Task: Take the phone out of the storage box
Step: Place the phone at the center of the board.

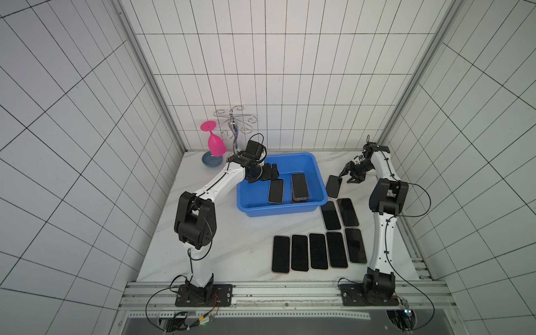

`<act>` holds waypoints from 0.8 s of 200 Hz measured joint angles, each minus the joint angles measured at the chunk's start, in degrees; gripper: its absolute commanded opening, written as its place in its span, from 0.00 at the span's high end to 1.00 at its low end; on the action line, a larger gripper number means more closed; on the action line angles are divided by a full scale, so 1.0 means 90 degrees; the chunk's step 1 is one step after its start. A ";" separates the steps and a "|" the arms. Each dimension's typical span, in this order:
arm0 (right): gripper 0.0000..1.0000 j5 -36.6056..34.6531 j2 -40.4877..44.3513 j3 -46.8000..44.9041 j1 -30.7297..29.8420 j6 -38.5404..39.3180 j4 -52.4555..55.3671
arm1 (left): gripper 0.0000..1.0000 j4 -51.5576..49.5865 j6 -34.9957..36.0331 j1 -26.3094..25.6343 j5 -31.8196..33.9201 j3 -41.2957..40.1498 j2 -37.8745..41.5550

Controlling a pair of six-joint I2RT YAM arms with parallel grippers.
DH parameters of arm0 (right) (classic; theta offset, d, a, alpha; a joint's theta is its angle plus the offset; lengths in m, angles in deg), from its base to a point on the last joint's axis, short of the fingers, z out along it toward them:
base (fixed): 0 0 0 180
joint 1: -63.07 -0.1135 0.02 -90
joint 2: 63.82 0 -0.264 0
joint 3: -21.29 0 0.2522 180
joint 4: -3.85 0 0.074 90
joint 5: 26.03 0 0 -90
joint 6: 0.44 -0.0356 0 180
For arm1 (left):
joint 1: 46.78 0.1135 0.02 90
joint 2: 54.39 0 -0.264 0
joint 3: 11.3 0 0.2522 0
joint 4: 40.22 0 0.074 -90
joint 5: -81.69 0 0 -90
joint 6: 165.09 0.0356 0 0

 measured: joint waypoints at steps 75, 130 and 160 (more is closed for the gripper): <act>0.01 -0.1200 0.1141 -0.0991 -0.1314 -0.0991 -0.0036 | 0.02 0.0019 -0.0002 0.0080 -0.0012 -0.0063 0.0000; 0.01 -0.2419 0.1134 -0.0981 -0.1452 -0.1275 0.0192 | 0.02 0.0036 -0.0044 0.0265 -0.0039 -0.0413 0.0007; 0.01 -0.2735 0.1117 -0.0981 -0.1603 -0.1336 0.0255 | 0.02 0.0053 -0.0068 0.0364 -0.0058 -0.0661 0.0056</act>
